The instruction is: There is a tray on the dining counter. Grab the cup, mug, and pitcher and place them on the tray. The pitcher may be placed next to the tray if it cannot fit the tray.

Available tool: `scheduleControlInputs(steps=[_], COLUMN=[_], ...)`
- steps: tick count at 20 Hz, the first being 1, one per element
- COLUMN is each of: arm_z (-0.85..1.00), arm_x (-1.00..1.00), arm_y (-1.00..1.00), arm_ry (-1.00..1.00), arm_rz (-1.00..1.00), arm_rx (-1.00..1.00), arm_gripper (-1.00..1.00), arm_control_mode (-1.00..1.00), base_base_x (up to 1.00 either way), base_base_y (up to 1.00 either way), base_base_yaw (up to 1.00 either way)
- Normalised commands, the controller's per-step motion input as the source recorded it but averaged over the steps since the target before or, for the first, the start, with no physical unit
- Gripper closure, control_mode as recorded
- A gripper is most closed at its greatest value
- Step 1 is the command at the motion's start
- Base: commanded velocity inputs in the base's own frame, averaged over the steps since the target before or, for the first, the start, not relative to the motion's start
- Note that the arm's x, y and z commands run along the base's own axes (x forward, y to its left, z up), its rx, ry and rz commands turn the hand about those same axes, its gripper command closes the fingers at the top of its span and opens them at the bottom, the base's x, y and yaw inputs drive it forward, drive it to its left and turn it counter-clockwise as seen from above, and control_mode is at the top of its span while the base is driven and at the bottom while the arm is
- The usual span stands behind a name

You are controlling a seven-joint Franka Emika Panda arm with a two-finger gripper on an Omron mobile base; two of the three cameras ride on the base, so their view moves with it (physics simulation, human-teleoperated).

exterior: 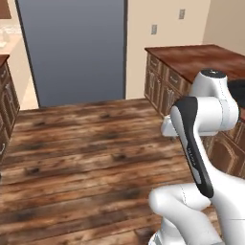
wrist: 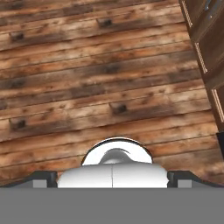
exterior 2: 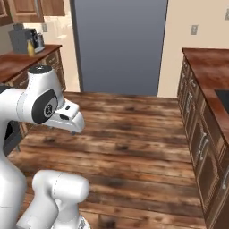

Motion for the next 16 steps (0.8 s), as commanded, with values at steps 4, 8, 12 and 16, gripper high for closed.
scheduleControlInputs(steps=[4,8,12,16], arm_z=[0.0,0.0,0.0,0.0], arm_x=[0.0,0.0,0.0,0.0], arm_y=[0.0,0.0,0.0,0.0], arm_ry=[0.0,0.0,0.0,0.0], arm_rz=[0.0,0.0,0.0,0.0], arm_rx=[0.0,0.0,0.0,0.0], arm_gripper=[-1.0,-1.0,-1.0,-1.0], arm_control_mode=[1.0,1.0,1.0,1.0], base_base_x=[1.0,1.0,1.0,1.0], base_base_y=[0.0,0.0,0.0,0.0], base_base_yaw=[0.02,0.03,0.04,0.07])
